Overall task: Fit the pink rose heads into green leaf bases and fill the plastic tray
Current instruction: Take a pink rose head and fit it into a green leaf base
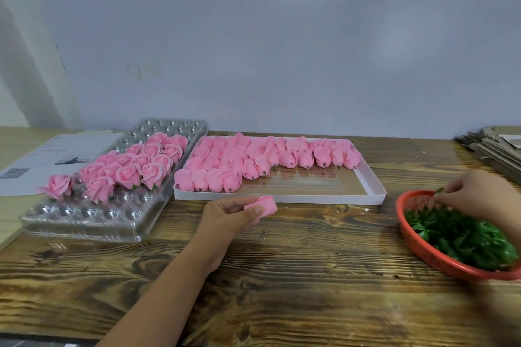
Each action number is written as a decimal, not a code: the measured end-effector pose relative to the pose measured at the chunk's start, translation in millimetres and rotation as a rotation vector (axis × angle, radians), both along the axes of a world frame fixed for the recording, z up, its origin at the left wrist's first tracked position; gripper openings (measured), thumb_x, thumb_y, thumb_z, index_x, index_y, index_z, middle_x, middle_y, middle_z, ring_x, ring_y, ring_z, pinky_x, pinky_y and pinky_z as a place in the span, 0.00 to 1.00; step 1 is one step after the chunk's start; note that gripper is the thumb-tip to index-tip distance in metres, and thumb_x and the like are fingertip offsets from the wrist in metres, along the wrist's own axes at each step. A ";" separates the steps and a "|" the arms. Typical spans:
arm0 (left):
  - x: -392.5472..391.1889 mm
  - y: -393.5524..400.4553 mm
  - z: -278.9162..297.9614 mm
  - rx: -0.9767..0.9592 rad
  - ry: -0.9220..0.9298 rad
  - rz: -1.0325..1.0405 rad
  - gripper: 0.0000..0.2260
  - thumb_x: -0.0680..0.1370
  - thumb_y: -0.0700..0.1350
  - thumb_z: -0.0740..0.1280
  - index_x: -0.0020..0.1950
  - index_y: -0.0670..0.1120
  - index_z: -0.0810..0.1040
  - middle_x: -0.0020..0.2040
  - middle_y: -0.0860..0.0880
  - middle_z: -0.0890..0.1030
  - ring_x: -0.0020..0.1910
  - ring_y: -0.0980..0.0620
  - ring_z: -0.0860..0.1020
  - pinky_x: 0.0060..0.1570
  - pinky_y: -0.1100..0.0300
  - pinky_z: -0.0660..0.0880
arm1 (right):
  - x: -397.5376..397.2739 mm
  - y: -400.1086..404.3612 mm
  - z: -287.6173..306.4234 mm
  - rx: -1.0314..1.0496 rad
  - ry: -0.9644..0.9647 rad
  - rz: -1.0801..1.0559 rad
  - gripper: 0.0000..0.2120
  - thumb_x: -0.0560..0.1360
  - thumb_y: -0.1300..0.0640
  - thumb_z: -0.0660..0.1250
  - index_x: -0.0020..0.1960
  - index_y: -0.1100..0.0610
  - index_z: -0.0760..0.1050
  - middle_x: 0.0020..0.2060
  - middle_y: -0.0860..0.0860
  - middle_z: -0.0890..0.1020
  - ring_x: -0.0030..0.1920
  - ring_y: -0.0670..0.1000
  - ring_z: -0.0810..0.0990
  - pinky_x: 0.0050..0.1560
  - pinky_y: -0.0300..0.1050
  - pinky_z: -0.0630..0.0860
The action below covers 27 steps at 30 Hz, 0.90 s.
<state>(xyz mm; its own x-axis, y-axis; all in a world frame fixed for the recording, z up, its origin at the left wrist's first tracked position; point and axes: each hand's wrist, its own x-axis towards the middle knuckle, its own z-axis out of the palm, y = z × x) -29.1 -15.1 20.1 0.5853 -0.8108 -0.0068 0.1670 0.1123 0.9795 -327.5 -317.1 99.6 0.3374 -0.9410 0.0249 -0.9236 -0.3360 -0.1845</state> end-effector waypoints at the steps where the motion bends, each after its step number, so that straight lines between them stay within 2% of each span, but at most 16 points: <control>1: -0.5 -0.2 0.1 -0.004 -0.006 -0.001 0.17 0.65 0.52 0.79 0.52 0.51 0.88 0.54 0.46 0.87 0.56 0.47 0.85 0.54 0.57 0.81 | -0.8 1.1 0.9 -0.004 -0.022 -0.014 0.12 0.71 0.50 0.74 0.30 0.51 0.82 0.30 0.51 0.82 0.35 0.53 0.80 0.34 0.45 0.75; 5: -1.6 -0.1 1.4 -0.033 -0.002 -0.010 0.15 0.65 0.50 0.79 0.51 0.51 0.89 0.54 0.47 0.87 0.55 0.50 0.85 0.48 0.63 0.81 | -0.2 9.2 2.1 -0.042 -0.205 -0.048 0.16 0.72 0.49 0.71 0.30 0.57 0.81 0.27 0.55 0.81 0.32 0.56 0.80 0.32 0.44 0.74; 8: -1.7 0.1 1.9 -0.037 -0.001 -0.012 0.14 0.66 0.48 0.79 0.51 0.50 0.89 0.54 0.47 0.87 0.54 0.50 0.85 0.47 0.64 0.81 | 1.5 15.3 1.4 -0.076 -0.358 -0.058 0.18 0.73 0.48 0.68 0.34 0.62 0.81 0.28 0.59 0.82 0.33 0.60 0.81 0.37 0.50 0.79; 10: -1.7 0.0 2.2 -0.030 0.002 -0.009 0.13 0.67 0.48 0.78 0.51 0.51 0.89 0.54 0.47 0.87 0.53 0.51 0.85 0.46 0.65 0.80 | 1.0 16.4 1.5 -0.108 -0.420 -0.063 0.18 0.73 0.48 0.67 0.34 0.62 0.81 0.26 0.58 0.82 0.31 0.59 0.81 0.37 0.49 0.79; 13: -1.4 -0.5 2.2 -0.014 0.008 -0.005 0.14 0.66 0.49 0.79 0.51 0.51 0.89 0.54 0.46 0.87 0.54 0.50 0.85 0.47 0.64 0.81 | -1.4 14.1 0.9 -0.134 -0.459 -0.065 0.16 0.72 0.49 0.68 0.30 0.57 0.79 0.20 0.51 0.79 0.27 0.56 0.79 0.31 0.41 0.70; 15: -1.0 -0.2 1.9 -0.017 0.012 -0.005 0.15 0.66 0.49 0.79 0.51 0.51 0.89 0.54 0.46 0.87 0.54 0.49 0.85 0.48 0.63 0.81 | -2.0 10.4 -1.6 -0.148 -0.443 -0.066 0.13 0.71 0.51 0.70 0.30 0.55 0.78 0.20 0.50 0.79 0.27 0.55 0.79 0.30 0.39 0.68; 18: -1.1 0.2 1.8 -0.008 0.017 0.002 0.15 0.66 0.49 0.79 0.51 0.51 0.89 0.54 0.46 0.87 0.55 0.48 0.85 0.50 0.61 0.82 | -3.9 3.6 -7.6 -0.209 -0.468 -0.082 0.10 0.70 0.51 0.74 0.37 0.54 0.75 0.30 0.51 0.80 0.32 0.53 0.78 0.31 0.41 0.71; 21: -1.1 -0.2 1.9 -0.001 0.031 0.010 0.14 0.68 0.46 0.78 0.52 0.48 0.88 0.54 0.44 0.87 0.56 0.46 0.84 0.53 0.59 0.82 | -6.4 -2.0 -13.2 -0.269 -0.574 -0.114 0.18 0.68 0.44 0.76 0.48 0.52 0.72 0.41 0.54 0.80 0.35 0.51 0.77 0.33 0.44 0.74; 24: -1.9 0.2 3.1 -0.003 0.049 0.008 0.12 0.69 0.44 0.77 0.52 0.47 0.88 0.53 0.43 0.87 0.53 0.47 0.85 0.52 0.60 0.83 | -6.3 -1.4 -14.6 -0.330 -0.624 -0.114 0.23 0.71 0.39 0.71 0.56 0.55 0.74 0.42 0.57 0.82 0.30 0.49 0.78 0.32 0.41 0.73; 25: -2.2 0.4 3.8 -0.004 0.051 0.007 0.11 0.69 0.45 0.77 0.51 0.48 0.89 0.53 0.43 0.87 0.52 0.48 0.84 0.50 0.61 0.82 | -5.0 0.9 -14.0 -0.326 -0.626 -0.110 0.24 0.72 0.39 0.69 0.58 0.56 0.75 0.44 0.58 0.82 0.31 0.51 0.79 0.34 0.45 0.76; 27: -2.4 0.7 4.5 -0.004 0.054 0.011 0.12 0.69 0.45 0.77 0.51 0.49 0.89 0.53 0.44 0.87 0.51 0.49 0.84 0.49 0.62 0.82 | -0.5 8.8 -11.7 -0.306 -0.610 -0.103 0.25 0.76 0.41 0.66 0.63 0.59 0.74 0.52 0.60 0.82 0.45 0.61 0.82 0.49 0.60 0.80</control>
